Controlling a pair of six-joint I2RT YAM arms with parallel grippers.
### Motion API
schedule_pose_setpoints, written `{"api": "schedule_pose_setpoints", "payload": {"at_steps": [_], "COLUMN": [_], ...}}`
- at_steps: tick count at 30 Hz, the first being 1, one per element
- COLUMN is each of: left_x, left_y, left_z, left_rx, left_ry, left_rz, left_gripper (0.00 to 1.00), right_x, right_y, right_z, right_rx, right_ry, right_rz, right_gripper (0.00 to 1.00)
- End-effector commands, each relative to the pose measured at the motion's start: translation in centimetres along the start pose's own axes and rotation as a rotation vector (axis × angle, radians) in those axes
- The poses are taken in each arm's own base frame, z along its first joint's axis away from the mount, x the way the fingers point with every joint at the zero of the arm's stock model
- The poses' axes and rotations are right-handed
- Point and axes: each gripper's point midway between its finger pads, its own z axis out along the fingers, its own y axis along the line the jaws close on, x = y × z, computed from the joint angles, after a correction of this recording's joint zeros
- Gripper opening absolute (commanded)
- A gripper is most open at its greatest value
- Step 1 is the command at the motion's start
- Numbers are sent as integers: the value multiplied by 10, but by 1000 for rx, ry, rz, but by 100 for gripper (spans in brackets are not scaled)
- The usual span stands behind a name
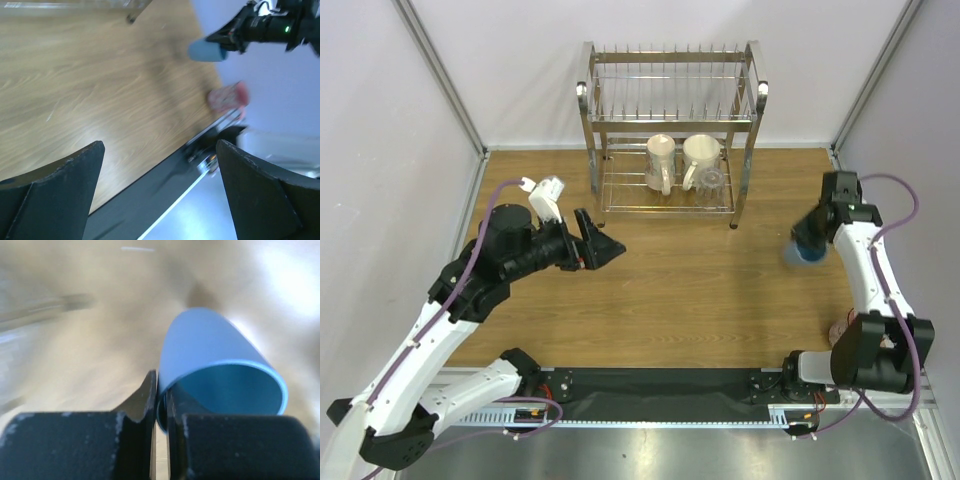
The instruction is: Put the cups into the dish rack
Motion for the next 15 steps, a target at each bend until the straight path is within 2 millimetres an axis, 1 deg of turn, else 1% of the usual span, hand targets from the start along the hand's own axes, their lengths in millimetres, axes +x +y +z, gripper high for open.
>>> {"api": "schedule_pose_setpoints", "payload": {"at_steps": [1,2,3,4,5,6,7,8,9,10,11,12,13,14,15], "left_x": [-45,-50,-60,-66,-73,-84,-86,-91,-100,-103,-105,-110,-111,-113,-117], "left_y": [-32,-34,-40,-41,-40,-48,-47,-49,-58,-62,-66,-70,-71,-73,-75], "left_z": [3,3,0,-1,-2,-4,-3,-4,-7,-6,-6,-8,-6,-6,-7], "left_rx": [123,131,154,162,160,200,206,221,271,288,308,323,321,328,327], "left_ry": [-182,-204,-249,-282,-321,-372,-392,-415,-452,-461,-470,-497,-502,-513,-531], "left_rz": [-112,-120,-132,-139,-151,-176,-191,-203,-207,-201,-190,-154,-138,-122,-102], "left_gripper": [100,100,100,100,100,99,99,98,97,96,96,96,97,98,99], "right_x": [-16,-8,-4,-1,11,14,28,35,43,51,66,71,77,90,93], "right_y": [103,119,133,148,160,169,186,192,202,209,218,224,228,235,242], "right_z": [-80,-101,-116,-127,-154,-166,-181,-191,-208,-219,-235,-249,-259,-275,-288], "right_rx": [-431,-539,-613,-722,-848,-914,-1008,-1051,-1124,-1161,-1206,-1261,-1291,-1334,-1398], "right_ry": [-16,26,72,87,145,172,239,278,322,372,421,439,469,532,551], "right_rz": [82,82,151,174,177,213,246,255,225,223,181,152,147,144,129], "right_gripper": [0,0,0,0,0,0,0,0,0,0,0,0,0,0,0]}}
